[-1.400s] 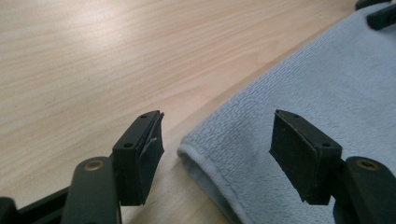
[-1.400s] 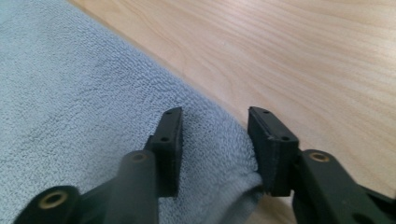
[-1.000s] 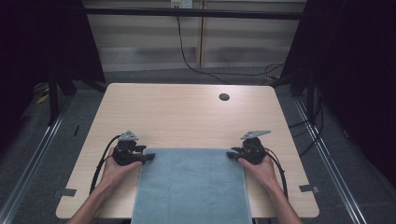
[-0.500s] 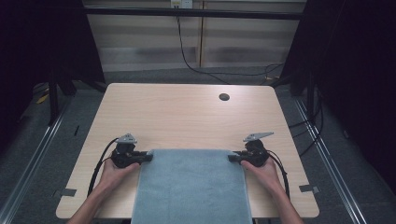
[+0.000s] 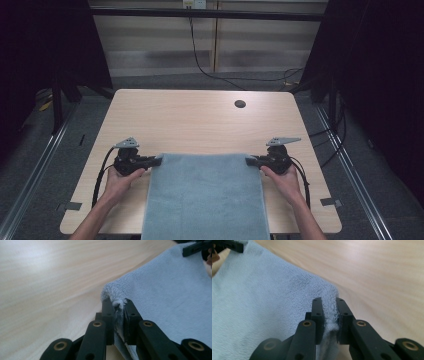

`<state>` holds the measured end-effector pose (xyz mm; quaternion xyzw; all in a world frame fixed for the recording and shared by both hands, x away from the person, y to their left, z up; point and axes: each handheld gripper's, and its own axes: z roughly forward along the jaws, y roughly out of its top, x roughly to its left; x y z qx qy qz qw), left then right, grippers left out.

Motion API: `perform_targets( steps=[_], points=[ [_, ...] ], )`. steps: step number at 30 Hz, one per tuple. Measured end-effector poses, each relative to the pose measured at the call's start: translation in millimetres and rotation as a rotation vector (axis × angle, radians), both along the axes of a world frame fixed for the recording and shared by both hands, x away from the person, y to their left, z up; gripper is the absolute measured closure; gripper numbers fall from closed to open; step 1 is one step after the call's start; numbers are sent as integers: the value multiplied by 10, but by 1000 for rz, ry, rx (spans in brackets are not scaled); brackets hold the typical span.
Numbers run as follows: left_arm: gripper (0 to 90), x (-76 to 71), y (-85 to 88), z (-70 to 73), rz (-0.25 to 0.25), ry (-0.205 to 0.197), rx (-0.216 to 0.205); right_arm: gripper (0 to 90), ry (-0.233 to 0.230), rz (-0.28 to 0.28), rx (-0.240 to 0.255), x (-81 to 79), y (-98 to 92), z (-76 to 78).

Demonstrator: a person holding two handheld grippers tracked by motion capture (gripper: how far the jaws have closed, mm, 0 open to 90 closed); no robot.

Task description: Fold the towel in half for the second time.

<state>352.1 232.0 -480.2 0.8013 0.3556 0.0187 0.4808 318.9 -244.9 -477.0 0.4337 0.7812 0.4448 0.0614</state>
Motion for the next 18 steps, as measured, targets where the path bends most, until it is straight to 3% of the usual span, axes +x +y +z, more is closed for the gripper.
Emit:
perform_targets(
  steps=[8, 18],
  points=[
    [822, 32, 56, 174, 26, -35, -42, 800, -62, -4, 30, 70, 24, 185],
    [823, 187, 56, 322, 58, -68, -68, 801, -109, -29, 62, 183, 17, 395]
  ],
)
